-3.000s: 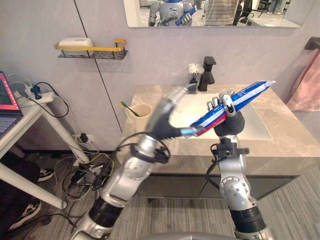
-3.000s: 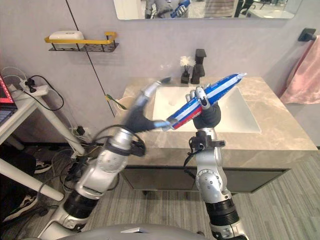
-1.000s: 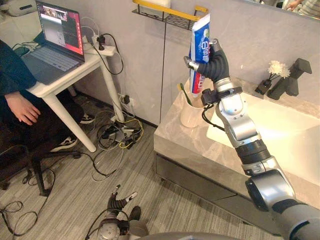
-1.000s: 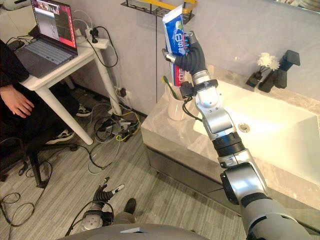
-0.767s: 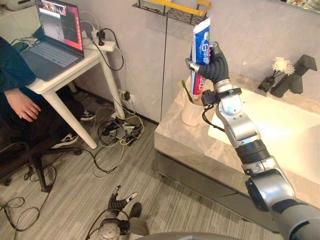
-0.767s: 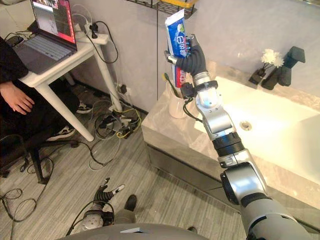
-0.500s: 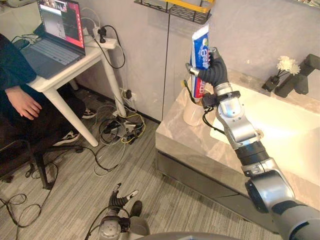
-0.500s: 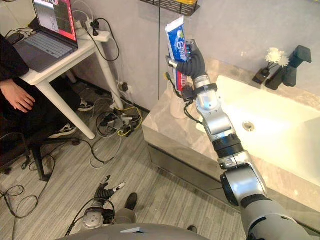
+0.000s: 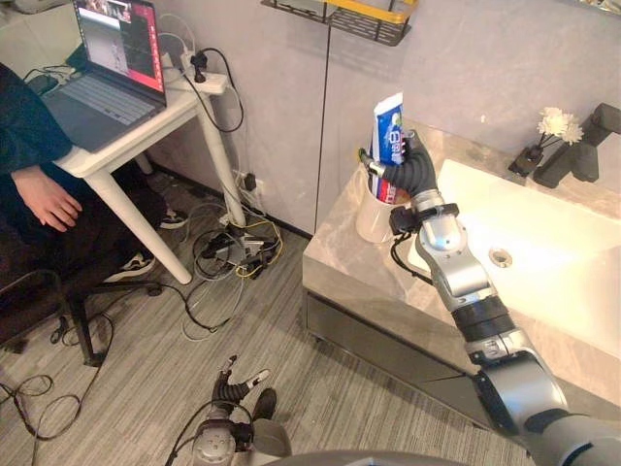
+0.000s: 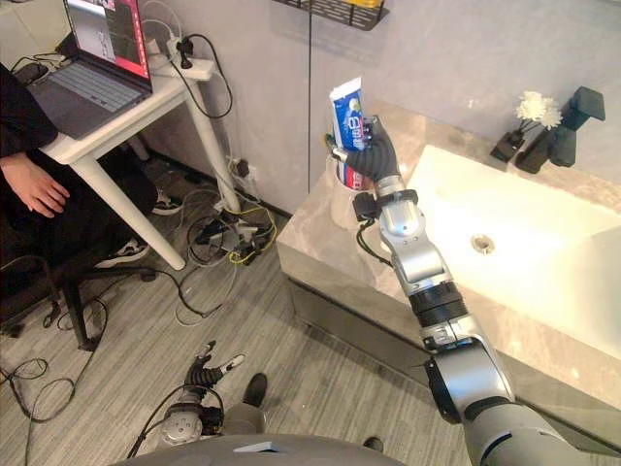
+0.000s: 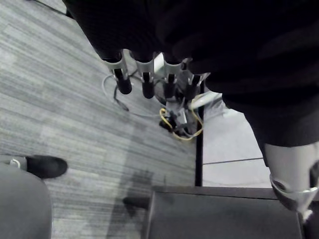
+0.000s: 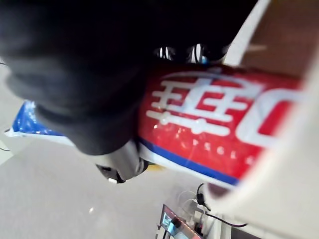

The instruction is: Organize washtable

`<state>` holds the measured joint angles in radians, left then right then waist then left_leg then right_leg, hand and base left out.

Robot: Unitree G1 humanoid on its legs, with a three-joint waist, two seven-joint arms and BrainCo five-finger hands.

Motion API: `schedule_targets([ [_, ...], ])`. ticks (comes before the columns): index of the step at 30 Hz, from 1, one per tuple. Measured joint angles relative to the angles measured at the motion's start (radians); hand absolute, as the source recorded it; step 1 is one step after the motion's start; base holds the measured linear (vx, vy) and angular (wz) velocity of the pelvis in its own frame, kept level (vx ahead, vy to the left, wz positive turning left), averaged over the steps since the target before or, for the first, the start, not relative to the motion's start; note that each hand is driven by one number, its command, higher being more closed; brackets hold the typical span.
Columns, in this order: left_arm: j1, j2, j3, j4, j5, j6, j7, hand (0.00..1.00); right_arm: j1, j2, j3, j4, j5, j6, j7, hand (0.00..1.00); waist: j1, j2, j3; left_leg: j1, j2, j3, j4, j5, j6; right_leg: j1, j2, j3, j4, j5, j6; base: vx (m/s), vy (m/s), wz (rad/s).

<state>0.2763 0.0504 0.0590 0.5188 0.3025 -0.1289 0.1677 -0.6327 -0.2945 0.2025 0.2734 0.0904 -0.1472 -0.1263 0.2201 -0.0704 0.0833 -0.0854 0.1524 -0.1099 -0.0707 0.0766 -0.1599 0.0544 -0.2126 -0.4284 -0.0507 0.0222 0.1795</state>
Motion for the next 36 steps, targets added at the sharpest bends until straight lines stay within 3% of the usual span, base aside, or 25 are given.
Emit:
schedule_targets([
  [2,-0.001,0.0,-0.001,0.0,0.0,0.0,0.0,0.0,0.003,0.0,-0.005,0.0,0.0,0.0,0.001,1.0,-0.001,0.001,0.001,0.0,0.0,0.001,0.0,0.0,0.0,0.0,0.0,0.001,0.0,0.0,0.0,0.0,0.0,0.0],
  [3,-0.001,0.0,-0.001,0.0,0.0,0.0,0.0,0.0,0.003,0.0,-0.007,0.0,0.0,-0.002,0.001,0.0,-0.002,0.003,0.005,0.002,0.0,0.003,0.0,0.0,0.0,0.0,0.0,0.003,0.0,0.0,0.0,0.0,0.0,0.0],
  [21,-0.003,0.003,0.002,0.015,0.001,0.0,0.013,0.0,0.095,0.041,-0.038,-0.12,0.007,-0.011,-0.021,0.0,-0.007,0.002,0.007,0.01,0.001,0.015,0.0,-0.001,0.001,-0.001,-0.001,0.014,0.001,0.0,0.0,0.0,0.0,-0.01],
  [36,-0.001,-0.004,0.033,0.031,0.021,0.001,0.015,0.0,0.108,0.041,-0.053,-0.399,0.009,-0.076,-0.03,0.0,-0.026,0.002,0.007,0.059,0.003,0.064,-0.021,-0.002,0.002,0.001,-0.006,0.058,0.008,0.001,0.0,0.0,0.003,-0.09],
])
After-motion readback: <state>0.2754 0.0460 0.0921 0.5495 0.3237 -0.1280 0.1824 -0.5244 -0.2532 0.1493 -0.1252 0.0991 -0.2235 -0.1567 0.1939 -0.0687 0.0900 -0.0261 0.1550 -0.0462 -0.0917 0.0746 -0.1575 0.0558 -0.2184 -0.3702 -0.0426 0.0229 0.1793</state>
